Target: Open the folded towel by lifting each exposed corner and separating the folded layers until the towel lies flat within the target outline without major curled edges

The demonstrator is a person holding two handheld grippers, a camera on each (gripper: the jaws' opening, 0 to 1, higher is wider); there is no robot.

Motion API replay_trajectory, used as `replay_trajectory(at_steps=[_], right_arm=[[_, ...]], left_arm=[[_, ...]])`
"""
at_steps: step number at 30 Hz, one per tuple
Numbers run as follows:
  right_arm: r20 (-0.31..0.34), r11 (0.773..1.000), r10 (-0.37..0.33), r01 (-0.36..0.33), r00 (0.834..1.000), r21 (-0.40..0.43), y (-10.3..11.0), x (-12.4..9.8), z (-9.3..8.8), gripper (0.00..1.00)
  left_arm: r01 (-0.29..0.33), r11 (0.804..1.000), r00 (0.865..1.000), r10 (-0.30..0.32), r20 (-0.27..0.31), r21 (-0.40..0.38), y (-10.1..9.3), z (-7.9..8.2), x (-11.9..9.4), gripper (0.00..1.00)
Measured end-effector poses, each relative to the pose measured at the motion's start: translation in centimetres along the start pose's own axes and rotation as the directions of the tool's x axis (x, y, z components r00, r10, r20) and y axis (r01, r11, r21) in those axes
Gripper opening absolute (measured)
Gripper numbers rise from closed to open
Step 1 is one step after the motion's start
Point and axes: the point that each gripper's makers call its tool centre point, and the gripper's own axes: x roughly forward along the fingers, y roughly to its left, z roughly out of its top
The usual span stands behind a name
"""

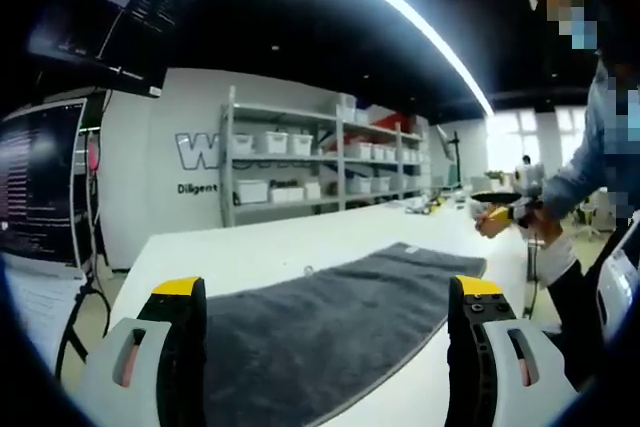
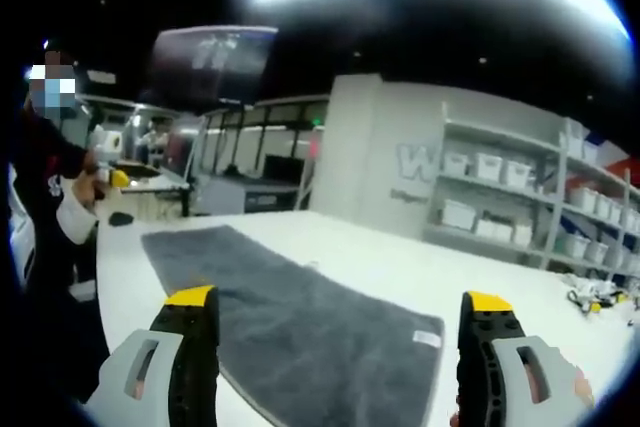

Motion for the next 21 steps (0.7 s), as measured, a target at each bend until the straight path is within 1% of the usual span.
replay_trajectory(at_steps=[4,5,6,9,15,19,21], right_arm=[[0.005,1.000,0.002,-0.002,1.000,-0.005,0.1,0.0,0.1,0.99],[0.005,1.000,0.003,-0.003,1.000,-0.005,0.1,0.0,0.1,0.99],[0.005,1.000,0.003,-0.002,1.000,-0.004,0.1,0.0,0.1,0.99],[0.009,1.000,0.000,0.001,1.000,-0.007,0.0,0.0,0.2,0.99],[0.008,1.000,0.006,-0.006,1.000,-0.012,0.2,0.0,0.1,0.99],[0.012,1.000,0.005,-0.004,1.000,-0.011,0.2,-0.1,0.2,0.99],[0.013,1.000,0.004,-0.004,1.000,-0.009,0.1,-0.1,0.2,0.99]], left_arm=[[-0.004,1.000,1.000,0.004,0.001,0.005,0.0,0.1,-0.1,0.99],[-0.009,1.000,1.000,0.009,0.019,0.018,0.1,0.4,-0.1,0.99],[-0.019,0.999,0.999,0.017,0.049,0.037,0.2,1.0,-0.1,0.99],[-0.026,0.999,0.998,0.024,0.060,0.040,0.1,1.4,-0.5,0.99],[-0.034,0.998,0.999,0.032,0.041,0.044,0.3,1.0,-0.4,0.99],[-0.025,0.999,0.999,0.024,0.026,0.046,0.1,0.7,-0.3,0.99],[-0.012,0.999,1.000,0.011,0.017,0.045,-0.1,0.5,-0.2,0.99]])
